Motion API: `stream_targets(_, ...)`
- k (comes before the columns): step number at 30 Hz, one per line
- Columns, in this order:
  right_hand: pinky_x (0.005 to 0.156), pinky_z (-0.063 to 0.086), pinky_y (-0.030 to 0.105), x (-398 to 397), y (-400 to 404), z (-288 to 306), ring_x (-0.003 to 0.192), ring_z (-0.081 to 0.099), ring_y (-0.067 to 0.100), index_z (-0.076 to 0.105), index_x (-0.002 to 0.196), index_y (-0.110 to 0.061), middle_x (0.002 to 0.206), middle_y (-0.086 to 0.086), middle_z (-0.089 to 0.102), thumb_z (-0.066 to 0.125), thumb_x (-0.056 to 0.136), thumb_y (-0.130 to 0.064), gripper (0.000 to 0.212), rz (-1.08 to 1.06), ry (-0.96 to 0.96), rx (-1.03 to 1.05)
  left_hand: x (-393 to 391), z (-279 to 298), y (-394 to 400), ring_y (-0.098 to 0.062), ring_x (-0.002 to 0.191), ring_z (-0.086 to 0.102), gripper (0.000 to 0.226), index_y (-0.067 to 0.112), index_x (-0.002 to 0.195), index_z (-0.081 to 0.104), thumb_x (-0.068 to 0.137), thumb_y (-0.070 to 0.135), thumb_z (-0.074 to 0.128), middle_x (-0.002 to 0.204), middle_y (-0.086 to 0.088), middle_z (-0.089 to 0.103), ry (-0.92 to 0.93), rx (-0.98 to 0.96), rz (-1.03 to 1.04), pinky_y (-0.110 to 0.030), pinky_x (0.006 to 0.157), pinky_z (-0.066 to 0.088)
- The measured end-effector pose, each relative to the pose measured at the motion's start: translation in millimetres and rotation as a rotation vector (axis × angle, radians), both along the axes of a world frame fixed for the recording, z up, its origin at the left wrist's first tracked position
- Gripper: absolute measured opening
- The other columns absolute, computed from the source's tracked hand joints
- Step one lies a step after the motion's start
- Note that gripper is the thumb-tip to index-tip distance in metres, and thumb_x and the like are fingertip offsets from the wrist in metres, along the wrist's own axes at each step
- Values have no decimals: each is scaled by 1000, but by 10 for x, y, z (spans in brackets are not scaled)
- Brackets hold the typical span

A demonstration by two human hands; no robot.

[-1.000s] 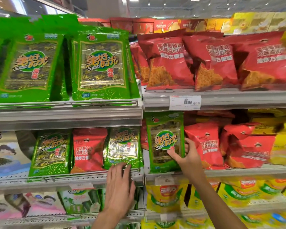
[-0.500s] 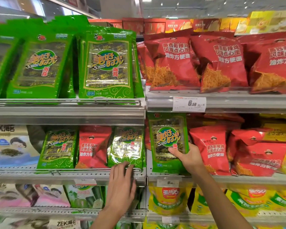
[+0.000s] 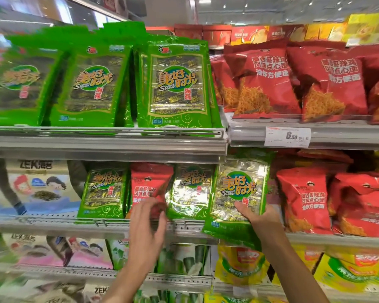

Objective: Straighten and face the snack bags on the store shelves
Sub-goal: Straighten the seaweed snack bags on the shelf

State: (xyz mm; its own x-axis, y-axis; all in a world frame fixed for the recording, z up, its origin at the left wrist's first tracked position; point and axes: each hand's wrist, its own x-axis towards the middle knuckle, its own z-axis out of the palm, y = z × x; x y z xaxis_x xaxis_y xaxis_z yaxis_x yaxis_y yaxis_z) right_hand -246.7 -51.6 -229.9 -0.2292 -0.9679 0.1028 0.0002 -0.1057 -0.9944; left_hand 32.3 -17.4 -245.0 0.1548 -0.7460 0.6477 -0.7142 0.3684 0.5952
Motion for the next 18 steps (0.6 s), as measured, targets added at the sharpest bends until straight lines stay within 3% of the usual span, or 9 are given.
stream_targets(2,65,52,27,105,52,-54,64,72,3,76,85,-19,76,-9,78,87,78,-27,16,5,-6,93,236,68,-79,-18,110,51,40,3,126,53,93,19,67,120,-5,53,63,37,104,-40,98,46)
stream_targets(4,64,50,29,193,94,-121,62,72,7,77,86,-19,75,-7,78,88,76,-32,19,15,17,155,444,126,-186,-21,117,48,59,-2,133,48,87,25,74,126,-12,52,106,150,162,-43,100,45)
stream_targets(8,59,48,22,377,196,-159,62,70,0,80,79,-22,75,-8,78,87,77,-29,10,36,46,135,693,234,-396,-15,98,63,83,5,135,44,71,46,76,116,-2,64,323,471,-43,-18,78,48)
stream_targets(10,63,48,26,438,236,-174,60,69,-1,79,74,-21,71,-7,77,87,76,-31,13,31,84,121,766,229,-509,-8,91,69,74,11,130,48,71,42,79,107,2,70,370,606,-152,-15,74,52)
stream_targets(13,68,53,27,531,301,-188,68,73,5,79,85,-19,78,-5,79,85,76,-38,22,44,65,164,844,228,-671,0,76,70,51,21,109,58,68,36,85,92,6,73,370,711,-215,-14,66,55)
stream_targets(15,59,52,17,589,348,-193,66,73,6,79,87,-17,77,-4,79,85,73,-42,30,38,32,200,862,253,-754,-2,72,72,52,18,106,64,63,36,87,83,5,77,386,742,-262,-10,58,52)
stream_targets(18,65,51,25,656,404,-222,75,75,11,78,91,-16,82,-2,79,86,68,-45,38,26,-6,244,851,308,-830,-4,70,73,48,16,101,69,60,33,88,81,11,77,401,800,-317,-10,54,51)
